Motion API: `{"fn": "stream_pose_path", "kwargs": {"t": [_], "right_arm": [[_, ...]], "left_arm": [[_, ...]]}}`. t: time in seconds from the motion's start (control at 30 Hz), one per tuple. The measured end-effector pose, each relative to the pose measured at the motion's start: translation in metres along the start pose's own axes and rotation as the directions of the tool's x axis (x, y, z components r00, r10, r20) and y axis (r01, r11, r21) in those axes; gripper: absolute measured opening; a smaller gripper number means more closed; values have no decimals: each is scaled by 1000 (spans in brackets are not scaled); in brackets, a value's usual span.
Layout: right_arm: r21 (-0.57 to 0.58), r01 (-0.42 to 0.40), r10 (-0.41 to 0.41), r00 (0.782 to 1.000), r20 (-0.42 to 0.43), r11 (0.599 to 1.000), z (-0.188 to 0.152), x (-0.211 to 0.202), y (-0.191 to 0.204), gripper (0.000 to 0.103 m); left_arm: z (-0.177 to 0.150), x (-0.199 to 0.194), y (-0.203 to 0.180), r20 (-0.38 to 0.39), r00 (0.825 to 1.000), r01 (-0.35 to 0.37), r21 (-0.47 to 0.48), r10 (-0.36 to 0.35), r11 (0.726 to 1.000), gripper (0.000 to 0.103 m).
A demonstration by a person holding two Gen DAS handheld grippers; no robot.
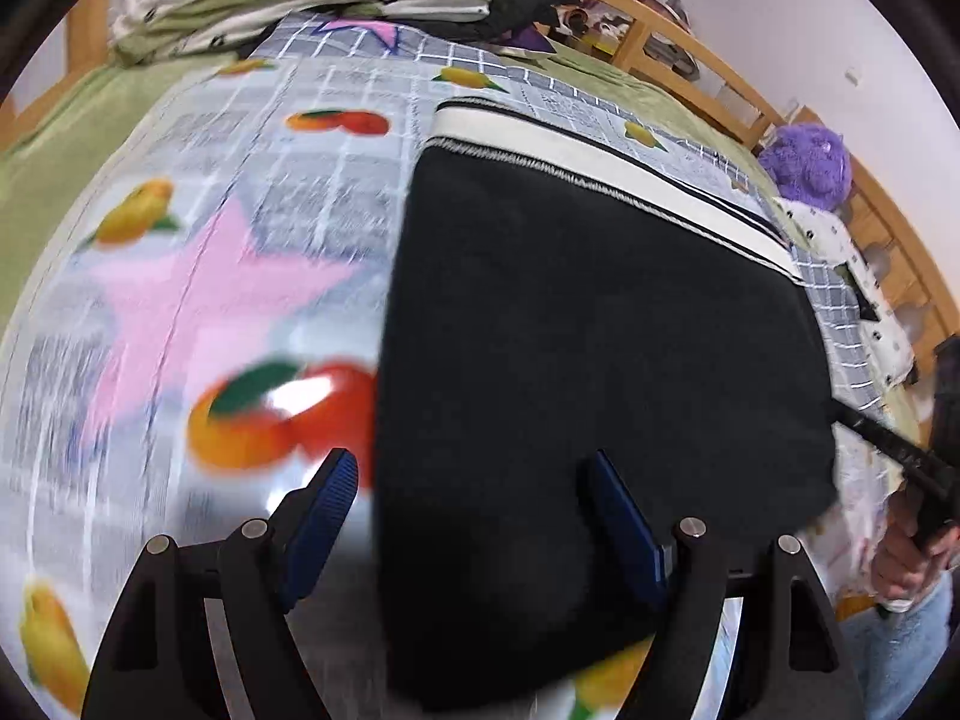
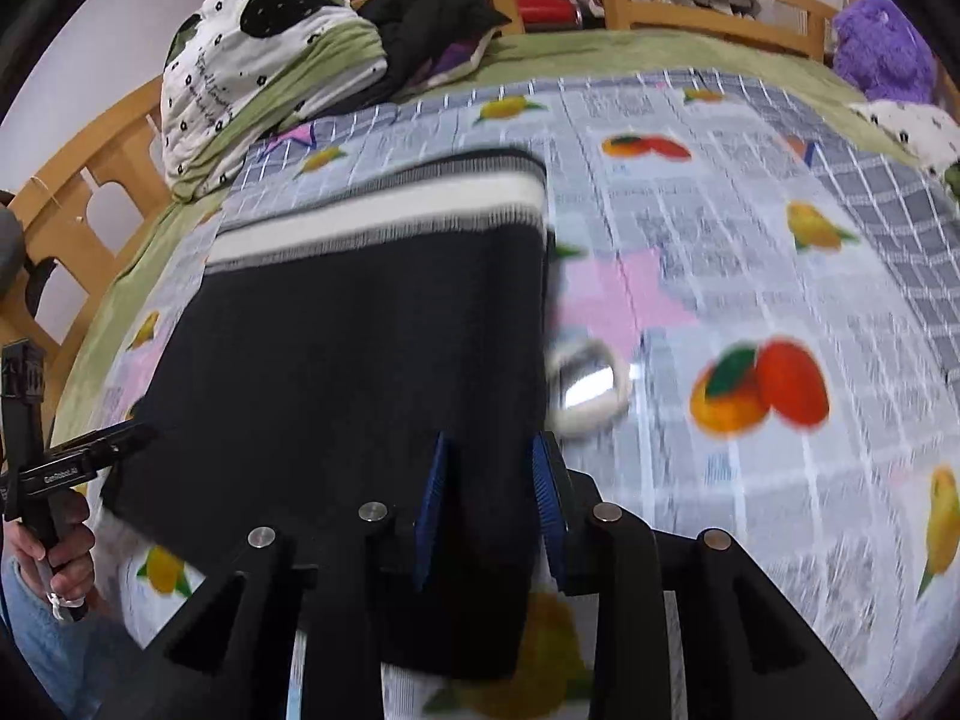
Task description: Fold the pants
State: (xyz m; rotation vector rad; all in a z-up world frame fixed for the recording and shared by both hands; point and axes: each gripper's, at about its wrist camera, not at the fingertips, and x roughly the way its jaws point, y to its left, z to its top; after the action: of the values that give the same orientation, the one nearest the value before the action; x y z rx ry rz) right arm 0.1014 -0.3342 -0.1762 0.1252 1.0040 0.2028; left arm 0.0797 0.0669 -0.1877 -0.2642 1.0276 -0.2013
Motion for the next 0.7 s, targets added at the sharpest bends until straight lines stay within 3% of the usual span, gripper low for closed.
{"fn": "stream_pose_path", "kwargs": {"t": [0.13, 0.27, 0.37, 0.47, 0.57, 0.7], "right_arm": [[15, 0, 0, 1000, -27, 1000, -23, -3, -3, 31], [8, -7, 7, 999, -46, 1000, -44, -8, -4, 31], [-2, -13, 13, 1000, -21, 1000, -43, -21, -2, 31], [2, -42, 42, 997, 65, 999, -31, -41, -2, 34], [6, -36, 35, 994, 107, 999, -12, -44, -1, 42], [0, -6, 6, 993, 115, 1000, 34, -26, 2, 45]], "left_arm": [[-28, -16, 8, -13, 1000, 24, -46, -25, 999, 78], [-52, -27, 3, -19, 1000, 11, 26, -11, 1000, 77], [-55, -46, -1, 53, 999, -7, 67, 4, 998, 77], [-41, -57, -3, 103, 995, -12, 83, 3, 996, 77], [-8, -49, -4, 98, 995, -21, 68, 14, 997, 77], [38, -30, -14, 111, 994, -8, 84, -2, 996, 77]]}}
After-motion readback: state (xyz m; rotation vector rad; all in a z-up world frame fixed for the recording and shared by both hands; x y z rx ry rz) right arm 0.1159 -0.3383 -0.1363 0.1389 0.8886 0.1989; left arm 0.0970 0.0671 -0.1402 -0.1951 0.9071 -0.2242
